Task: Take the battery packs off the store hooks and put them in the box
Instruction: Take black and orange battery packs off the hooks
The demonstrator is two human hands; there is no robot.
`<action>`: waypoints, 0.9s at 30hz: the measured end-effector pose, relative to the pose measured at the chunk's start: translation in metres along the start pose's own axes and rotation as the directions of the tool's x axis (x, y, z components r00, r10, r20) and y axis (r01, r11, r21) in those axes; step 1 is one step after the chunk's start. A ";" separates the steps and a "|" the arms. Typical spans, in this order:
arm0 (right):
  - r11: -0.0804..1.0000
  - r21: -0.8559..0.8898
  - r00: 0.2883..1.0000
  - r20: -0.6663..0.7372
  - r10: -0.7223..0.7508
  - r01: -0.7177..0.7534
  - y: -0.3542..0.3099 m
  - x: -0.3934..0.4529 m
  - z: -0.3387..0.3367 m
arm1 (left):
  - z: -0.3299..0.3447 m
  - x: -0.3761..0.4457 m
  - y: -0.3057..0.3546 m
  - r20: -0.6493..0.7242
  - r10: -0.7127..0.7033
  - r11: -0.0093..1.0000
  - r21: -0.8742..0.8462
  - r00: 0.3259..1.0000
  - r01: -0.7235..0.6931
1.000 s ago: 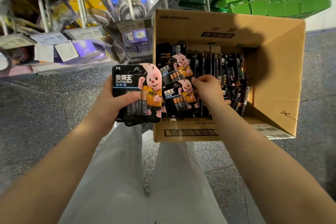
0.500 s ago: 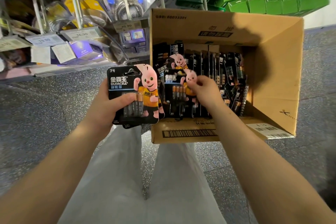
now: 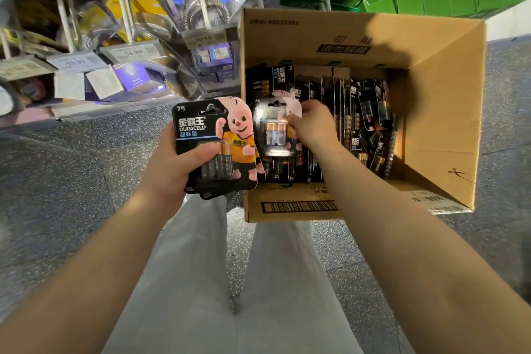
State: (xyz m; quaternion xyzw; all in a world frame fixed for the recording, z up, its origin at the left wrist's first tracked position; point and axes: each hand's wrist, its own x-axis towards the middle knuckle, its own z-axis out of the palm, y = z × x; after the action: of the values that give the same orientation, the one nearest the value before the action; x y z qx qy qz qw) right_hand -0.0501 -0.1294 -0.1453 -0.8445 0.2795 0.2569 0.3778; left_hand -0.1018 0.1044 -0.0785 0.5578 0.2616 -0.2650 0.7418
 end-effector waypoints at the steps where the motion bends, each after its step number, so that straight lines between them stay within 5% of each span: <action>1: 1.000 0.027 1.000 0.026 0.013 -0.014 0.002 -0.002 0.003 | 0.001 0.000 0.000 -0.004 0.004 1.000 -0.002 1.000 -0.004; 8: 0.965 0.250 0.995 -0.046 0.088 -0.074 0.002 -0.023 0.004 | 0.007 -0.004 0.003 -0.051 0.023 1.000 0.016 0.998 -0.022; 14: 0.902 0.431 0.979 -0.185 0.091 -0.002 -0.011 -0.062 -0.068 | 0.020 -0.006 0.019 -0.146 0.043 0.999 0.024 0.988 -0.040; 27: 0.696 0.610 0.924 -0.206 -0.322 0.378 -0.147 -0.160 -0.185 | 0.102 -0.051 0.138 -0.102 0.268 0.949 -0.143 0.958 -0.281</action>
State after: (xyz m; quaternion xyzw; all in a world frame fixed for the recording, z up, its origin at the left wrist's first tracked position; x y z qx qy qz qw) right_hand -0.0248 -0.1476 0.1389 -0.7122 0.1997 0.0343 0.6721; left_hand -0.0350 0.0440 0.0756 0.5393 0.2312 -0.1151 0.8015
